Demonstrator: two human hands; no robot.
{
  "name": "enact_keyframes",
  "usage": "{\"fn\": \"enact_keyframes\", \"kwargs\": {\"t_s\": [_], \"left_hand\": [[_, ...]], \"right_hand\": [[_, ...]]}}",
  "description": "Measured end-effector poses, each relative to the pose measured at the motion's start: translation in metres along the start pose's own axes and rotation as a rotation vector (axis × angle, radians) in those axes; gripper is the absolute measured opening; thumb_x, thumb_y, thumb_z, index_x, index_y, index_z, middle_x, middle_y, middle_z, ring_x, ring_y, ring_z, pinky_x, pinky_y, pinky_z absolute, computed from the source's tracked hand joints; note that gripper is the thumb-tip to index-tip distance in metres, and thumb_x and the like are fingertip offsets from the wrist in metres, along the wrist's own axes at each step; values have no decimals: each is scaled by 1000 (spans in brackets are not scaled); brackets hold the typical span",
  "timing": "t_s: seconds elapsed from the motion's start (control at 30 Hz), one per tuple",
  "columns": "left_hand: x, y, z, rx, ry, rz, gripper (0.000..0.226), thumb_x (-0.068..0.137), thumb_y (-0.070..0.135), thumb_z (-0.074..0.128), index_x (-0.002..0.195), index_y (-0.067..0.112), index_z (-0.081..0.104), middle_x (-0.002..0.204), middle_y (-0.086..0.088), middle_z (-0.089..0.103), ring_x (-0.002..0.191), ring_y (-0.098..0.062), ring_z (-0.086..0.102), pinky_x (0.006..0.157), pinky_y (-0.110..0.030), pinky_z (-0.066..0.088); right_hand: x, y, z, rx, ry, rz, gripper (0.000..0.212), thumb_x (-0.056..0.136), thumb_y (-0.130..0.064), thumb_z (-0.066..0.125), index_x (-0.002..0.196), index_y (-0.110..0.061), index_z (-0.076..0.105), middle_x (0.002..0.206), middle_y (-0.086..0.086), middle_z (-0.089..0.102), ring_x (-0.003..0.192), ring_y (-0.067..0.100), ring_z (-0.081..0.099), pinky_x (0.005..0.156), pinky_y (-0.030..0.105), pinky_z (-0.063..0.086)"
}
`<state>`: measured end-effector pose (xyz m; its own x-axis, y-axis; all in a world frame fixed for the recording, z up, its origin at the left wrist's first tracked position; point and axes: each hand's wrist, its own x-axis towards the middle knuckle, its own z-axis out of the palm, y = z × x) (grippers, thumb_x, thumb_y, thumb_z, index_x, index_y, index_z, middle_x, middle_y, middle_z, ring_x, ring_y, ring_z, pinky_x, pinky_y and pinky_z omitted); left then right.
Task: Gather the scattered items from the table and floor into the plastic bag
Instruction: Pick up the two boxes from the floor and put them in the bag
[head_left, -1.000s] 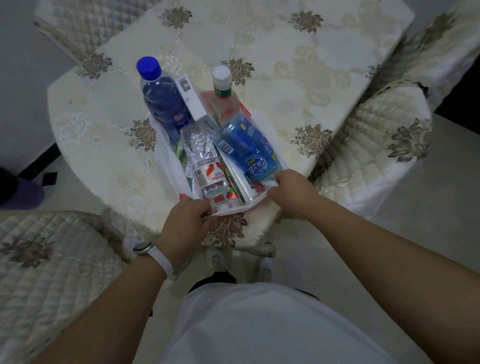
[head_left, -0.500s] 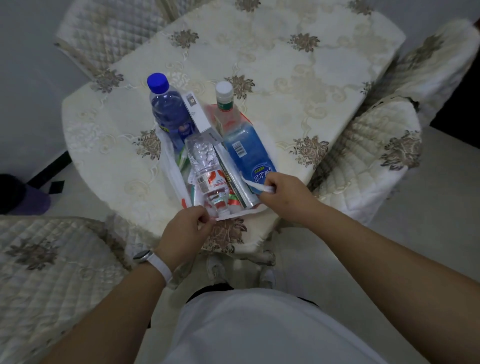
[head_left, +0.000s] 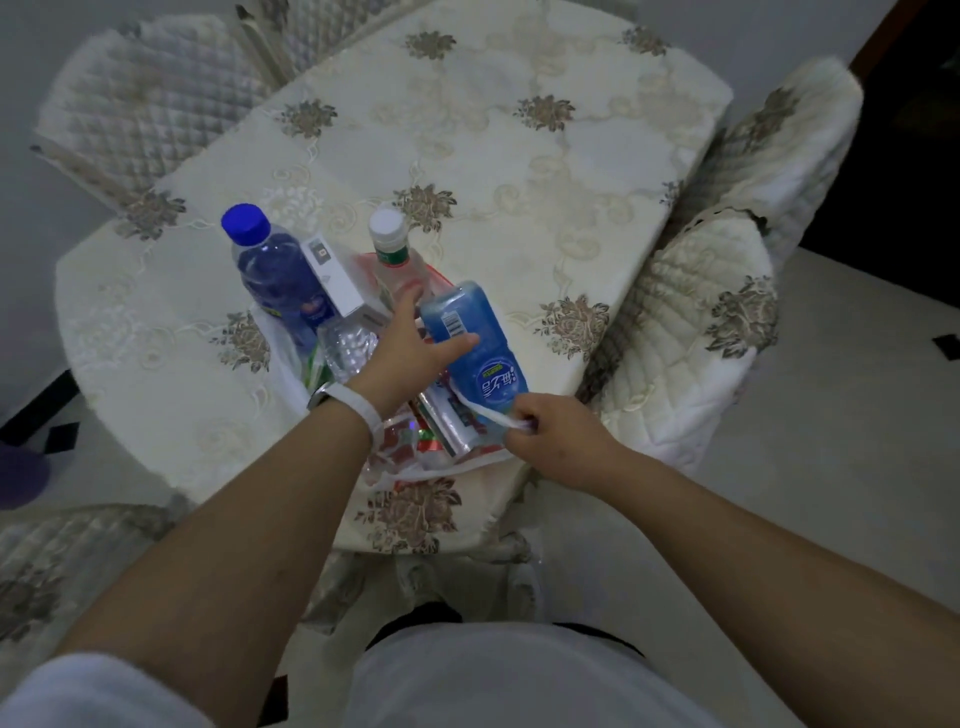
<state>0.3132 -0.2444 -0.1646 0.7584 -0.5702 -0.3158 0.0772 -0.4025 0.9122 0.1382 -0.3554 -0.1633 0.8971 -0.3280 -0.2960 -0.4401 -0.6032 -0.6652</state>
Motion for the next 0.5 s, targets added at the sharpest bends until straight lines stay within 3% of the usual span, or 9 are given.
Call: {"fn": "enact_keyframes", "kwargs": {"t_s": [0.07,0.17,0.27,0.37,0.5], "left_hand": [[8,-7,4,-111,-3,-58,87,83,17,79,150,19,24,110,16,54,104,-10,62,69,-18,55],[13,-16,11,-235,39,-86,79,81,12,80,144,21,33,115,2,60,108,-21,65,74,-25,59],[8,-9,17,-248,96,-17,76,78,6,81,139,21,37,117,1,56,99,-16,65,69,-22,58],[0,6,16,-295,126,85,81,75,3,83,140,20,38,126,-2,55,103,-20,67,73,-26,58],[-19,42,-3,-281,238,244,78,77,10,82,140,23,39,128,-6,56,103,-18,66,77,-25,57]], "right_hand": [[0,4,0,-5,4,15,34,85,-25,64,62,-24,39,59,-7,45,54,2,41,46,16,28],[2,10,1,-1,14,40,30,84,-25,63,64,-24,40,60,-5,47,55,6,43,50,27,31],[4,11,2,15,35,51,20,87,-25,61,72,-20,49,64,-4,51,61,17,48,51,28,31],[5,11,1,38,60,36,17,90,-25,59,80,-12,56,65,-2,52,62,20,50,52,29,31],[11,7,4,31,86,51,28,91,-28,55,67,-20,43,61,-4,47,63,21,49,50,29,29]]}}
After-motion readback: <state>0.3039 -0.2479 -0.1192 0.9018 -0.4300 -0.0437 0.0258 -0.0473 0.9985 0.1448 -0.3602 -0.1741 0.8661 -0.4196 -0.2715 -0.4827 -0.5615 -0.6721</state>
